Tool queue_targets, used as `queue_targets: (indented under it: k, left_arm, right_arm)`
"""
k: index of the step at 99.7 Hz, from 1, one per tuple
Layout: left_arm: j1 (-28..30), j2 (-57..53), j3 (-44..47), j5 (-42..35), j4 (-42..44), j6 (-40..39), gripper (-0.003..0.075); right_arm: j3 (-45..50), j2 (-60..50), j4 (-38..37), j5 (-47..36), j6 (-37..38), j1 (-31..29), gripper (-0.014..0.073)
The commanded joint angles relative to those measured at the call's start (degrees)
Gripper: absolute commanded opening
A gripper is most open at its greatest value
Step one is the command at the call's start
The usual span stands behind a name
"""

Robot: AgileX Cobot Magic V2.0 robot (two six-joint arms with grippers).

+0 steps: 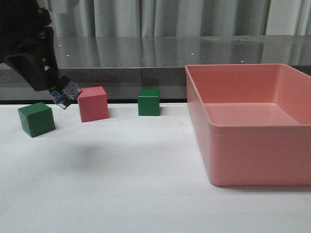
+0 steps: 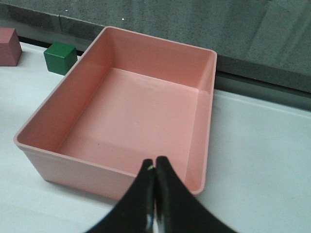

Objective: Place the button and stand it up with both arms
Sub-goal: 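Lift the button and rotate it so the yellow cap points up, then set the button upright on the table, open and raise the left gripper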

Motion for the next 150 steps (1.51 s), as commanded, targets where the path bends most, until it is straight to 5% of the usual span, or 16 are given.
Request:
queue_targets:
  k: [1, 41, 91, 103, 132, 150]
  left_arm:
    - [-4.57, -1.57, -1.95, -0.62, 5.76, -3.02, -0.0019]
    - [-16.15, 7.78, -1.95, 0.38, 32.37, -14.49, -0.0019]
    - [-16.71, 10.68, -1.95, 0.5, 31.17, -15.56, -0.0011]
    - [-16.71, 10.68, -1.95, 0.5, 31.17, -15.56, 0.0074]
    - [-16.71, 10.68, -1.95, -0.1, 30.93, -15.56, 0.0459]
    - [-16.71, 10.58, -1.95, 0.86, 30.93, -15.56, 0.0505]
  right_arm:
    - [-1.36, 0.38, 0.08, -4.58, -0.04, -0.45, -0.006]
    - [-1.36, 0.38, 0.08, -4.52, -0.04, -0.45, -0.006]
    - [-1.36, 0.38, 0.08, -4.52, -0.04, -0.45, -0.006]
    - [-1.36, 0.38, 0.08, -4.52, -0.04, -0.45, -0.006]
    - [-1.36, 0.38, 0.08, -4.52, -0.04, -0.45, -0.006]
    - [-1.36, 0.38, 0.08, -4.52, -0.04, -0.45, -0.006]
